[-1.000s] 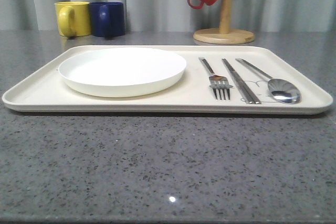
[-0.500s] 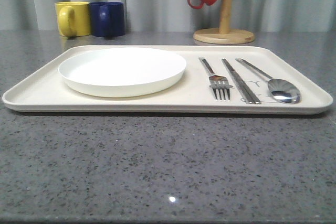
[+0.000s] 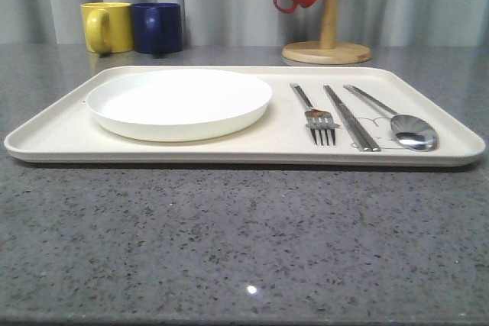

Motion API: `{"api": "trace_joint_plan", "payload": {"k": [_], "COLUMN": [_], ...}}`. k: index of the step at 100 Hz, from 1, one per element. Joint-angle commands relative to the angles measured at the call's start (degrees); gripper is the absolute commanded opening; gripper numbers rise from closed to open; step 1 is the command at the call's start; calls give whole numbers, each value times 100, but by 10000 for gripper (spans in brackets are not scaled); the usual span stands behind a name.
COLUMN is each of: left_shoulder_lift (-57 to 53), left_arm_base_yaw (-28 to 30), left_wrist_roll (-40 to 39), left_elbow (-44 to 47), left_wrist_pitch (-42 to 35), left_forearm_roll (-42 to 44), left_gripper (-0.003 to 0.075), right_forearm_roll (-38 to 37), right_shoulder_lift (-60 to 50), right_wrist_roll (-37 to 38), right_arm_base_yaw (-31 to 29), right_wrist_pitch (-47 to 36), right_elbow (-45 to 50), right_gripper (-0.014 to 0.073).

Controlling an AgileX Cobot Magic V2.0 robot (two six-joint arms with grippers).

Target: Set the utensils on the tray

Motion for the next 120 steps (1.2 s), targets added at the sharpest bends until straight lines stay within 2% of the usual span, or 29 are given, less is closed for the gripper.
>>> {"api": "trace_joint_plan", "payload": {"k": [1, 19, 43, 72, 86, 120], "left_shoulder_lift": [-142, -777, -1855, -3181, -3272, -3293], "left_arm_base_yaw": [-94, -94, -94, 195, 204, 204], "left_wrist_roll": [-618, -1608, -1645, -1713, -1930, -1930], "left_elbow": [82, 749, 1661, 2611, 2626, 2626], "left_wrist_pitch": [-774, -1018, -1018, -984, -735, -734], "left_forearm_roll": [405, 1548, 1955, 1997, 2183, 2194], "left_gripper": [-18, -18, -18, -18, -18, -18], "right_forearm_roll": [0, 0, 0, 0, 0, 0], "right_shoulder_lift": [-122, -122, -122, -122, -122, -122], "right_wrist_roll": [-64, -64, -64, -64, -64, -64], "right_arm_base_yaw": [-27, -27, -27, -27, -27, -27], "right_wrist_pitch": [-506, -506, -506, -506, -506, -487], "right_elbow": [-96, -96, -96, -96, -96, -96], "right_gripper": [-69, -69, -69, -69, -69, -69]}}
